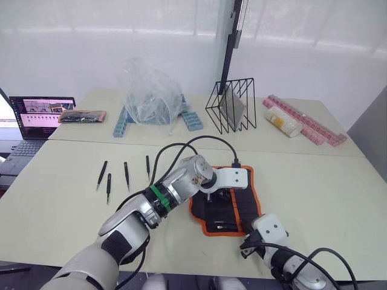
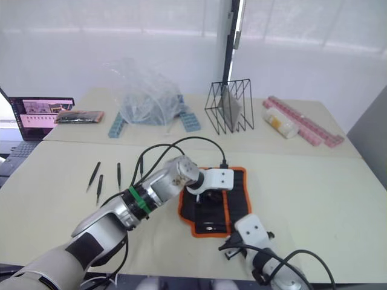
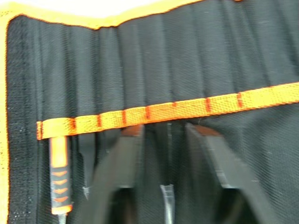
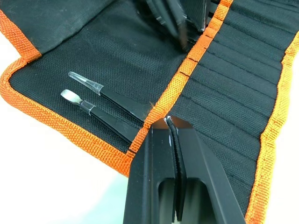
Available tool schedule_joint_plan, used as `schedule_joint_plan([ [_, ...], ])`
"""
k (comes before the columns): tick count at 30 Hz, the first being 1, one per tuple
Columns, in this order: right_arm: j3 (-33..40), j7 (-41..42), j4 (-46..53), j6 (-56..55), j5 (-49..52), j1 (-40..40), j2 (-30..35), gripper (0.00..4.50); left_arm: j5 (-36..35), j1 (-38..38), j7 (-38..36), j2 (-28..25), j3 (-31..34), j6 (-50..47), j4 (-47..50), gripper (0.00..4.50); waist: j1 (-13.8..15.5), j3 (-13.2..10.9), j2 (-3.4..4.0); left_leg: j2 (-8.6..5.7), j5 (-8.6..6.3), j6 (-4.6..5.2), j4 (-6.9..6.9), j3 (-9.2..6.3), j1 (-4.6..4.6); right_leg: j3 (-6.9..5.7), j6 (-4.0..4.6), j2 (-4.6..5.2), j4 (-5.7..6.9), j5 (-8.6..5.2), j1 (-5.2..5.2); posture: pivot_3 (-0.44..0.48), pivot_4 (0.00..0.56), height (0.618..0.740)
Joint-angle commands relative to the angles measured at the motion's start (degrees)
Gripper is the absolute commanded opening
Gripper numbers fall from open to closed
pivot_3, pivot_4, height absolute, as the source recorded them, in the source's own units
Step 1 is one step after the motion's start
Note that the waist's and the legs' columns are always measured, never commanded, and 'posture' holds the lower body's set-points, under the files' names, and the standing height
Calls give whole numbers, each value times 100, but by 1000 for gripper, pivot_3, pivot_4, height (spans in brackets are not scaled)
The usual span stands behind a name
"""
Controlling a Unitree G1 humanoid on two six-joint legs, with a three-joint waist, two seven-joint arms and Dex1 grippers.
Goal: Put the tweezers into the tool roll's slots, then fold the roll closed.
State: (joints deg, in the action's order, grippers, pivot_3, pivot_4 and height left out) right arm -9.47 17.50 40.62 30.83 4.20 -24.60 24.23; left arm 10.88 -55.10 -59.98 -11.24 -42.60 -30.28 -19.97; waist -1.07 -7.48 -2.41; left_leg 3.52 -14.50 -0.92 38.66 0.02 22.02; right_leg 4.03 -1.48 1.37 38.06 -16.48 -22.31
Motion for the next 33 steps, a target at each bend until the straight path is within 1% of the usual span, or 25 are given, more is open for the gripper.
schedule_joint_plan([
  [1, -290, 237, -483, 466, 112, -30, 40, 0, -42, -30, -95, -426, 514, -275, 624, 3030, -47, -2, 3, 3, 0, 0, 0, 0, 0, 4, 0, -4, 1, 0, -2, 0, 150, 720],
  [3, -253, 245, -496, 493, 134, 18, 29, 0, -272, 25, -304, -698, 808, -631, 1121, 3737, -74, -2, 9, 10, 0, 0, -1, -1, -3, 5, 2, -12, 4, 0, -2, 0, 150, 720],
  [5, -210, 250, -501, 531, 157, 67, 20, 0, -573, 117, -489, -1041, 1255, -1007, 1646, 4329, -107, -3, 11, 14, 0, 0, -4, -2, -4, 4, 5, -14, 4, -2, -3, 0, 150, 720],
  [6, -191, 256, -502, 541, 166, 78, 21, 0, -664, 151, -520, -1145, 1382, -1132, 1805, 4329, -110, -3, 12, 16, 0, 0, -5, -1, -3, 3, 5, -15, 3, -2, -5, 0, 150, 720],
  [7, -176, 264, -503, 549, 174, 89, 28, 0, -838, 248, -505, -1254, 1652, -1202, 1987, 4329, -105, -3, 12, 17, 0, 0, -5, -1, -3, 3, 5, -14, 3, -2, -4, 0, 150, 720],
  [11, -60, 299, -522, 579, 245, 162, 63, 0, -1671, 913, -300, -1611, 3136, -1233, 2496, 4329, -140, -3, 17, 20, 0, 0, -8, 0, -8, 3, 6, -15, 3, -2, -2, 0, 150, 720],
  [13, -11, 332, -532, 568, 265, 158, 89, 0, -1865, 1196, -115, -1712, 3554, -1172, 2620, 4329, -138, -4, 20, 22, 0, 0, -13, 1, -15, 5, 7, -15, 4, -3, -2, 0, 150, 720],
  [14, 22, 355, -551, 566, 278, 177, 104, 0, -1849, 1575, 7, -1964, 3895, -996, 2608, 4329, -143, -3, 21, 23, 0, 0, -17, 1, -18, 5, 8, -16, 4, -3, -2, 0, 150, 720],
  [15, 43, 370, -565, 567, 289, 192, 113, 0, -1841, 1838, 91, -2154, 4105, -876, 2597, 4329, -146, -4, 22, 22, 0, -1, -21, 1, -19, 5, 8, -15, 3, -3, -2, 0, 150, 720],
  [16, 80, 391, -587, 569, 307, 223, 128, 0, -2021, 2137, 208, -2263, 4543, -1065, 2633, 4421, -146, -4, 23, 21, 0, -1, -28, 6, -28, 13, 10, -15, 2, -3, 2, 0, 150, 720],
  [17, 116, 411, -605, 574, 324, 251, 139, 0, -2170, 2424, 307, -2370, 4910, -1212, 2659, 4421, -160, -4, 23, 21, 0, -1, -34, 7, -36, 13, 12, -14, 2, -5, 2, 0, 150, 720],
  [19, 172, 445, -632, 567, 357, 275, 163, 0, -2360, 2811, 497, -2470, 5307, -1331, 2746, 4421, -129, -9, 17, 25, 0, -1, -40, 7, -38, 10, 16, -14, 3, -7, 1, 0, 150, 720],
  [20, 201, 462, -634, 554, 375, 263, 181, 0, -2381, 2959, 583, -2508, 5391, -1297, 2808, 4421, -91, -11, 7, 25, 0, -1, -40, 5, -36, 4, 16, -14, 2, -7, -1, 0, 150, 720],
  [23, 277, 556, -641, 529, 437, 247, 270, 0, -2446, 4235, 1079, -2481, 6463, -1200, 3338, 4421, -43, -10, 5, 22, 0, -6, -40, 14, -40, 6, 16, 1, -3, -7, 4, 0, 150, 720],
  [26, 347, 630, -690, 490, 475, 243, 329, 0, -2546, 5194, 1630, -2199, 7255, -1204, 3921, 4421, -9, -14, -3, 20, -4, -13, -45, 18, -42, 10, 20, 13, -4, -7, 3, 0, 150, 720],
  [29, 401, 677, -742, 464, 506, 259, 376, 0, -2664, 5910, 2032, -1937, 7759, -1281, 4385, 4421, 67, -13, -37, 25, -5, -14, -48, 12, -42, 0, 23, 18, -7, -9, 5, 0, 150, 720],
  [31, 404, 718, -770, 454, 518, 270, 410, 0, -2653, 6386, 2304, -1739, 8067, -1222, 4606, 4421, 96, -14, -40, 26, -4, -15, -48, 12, -47, -1, 22, 27, -9, -13, 6, 0, 150, 720],
  [32, 405, 737, -782, 450, 523, 271, 427, 0, -2729, 6502, 2464, -1613, 8226, -1290, 4701, 4421, 98, -14, -39, 27, -4, -16, -48, 16, -55, 1, 25, 32, -12, -16, 6, 0, 150, 720],
  [33, 403, 759, -794, 445, 527, 273, 446, 0, -2838, 6605, 2608, -1486, 8376, -1404, 4804, 4421, 112, -14, -39, 28, -5, -17, -48, 16, -66, 3, 50, 37, -14, -33, 6, 0, 150, 720],
])
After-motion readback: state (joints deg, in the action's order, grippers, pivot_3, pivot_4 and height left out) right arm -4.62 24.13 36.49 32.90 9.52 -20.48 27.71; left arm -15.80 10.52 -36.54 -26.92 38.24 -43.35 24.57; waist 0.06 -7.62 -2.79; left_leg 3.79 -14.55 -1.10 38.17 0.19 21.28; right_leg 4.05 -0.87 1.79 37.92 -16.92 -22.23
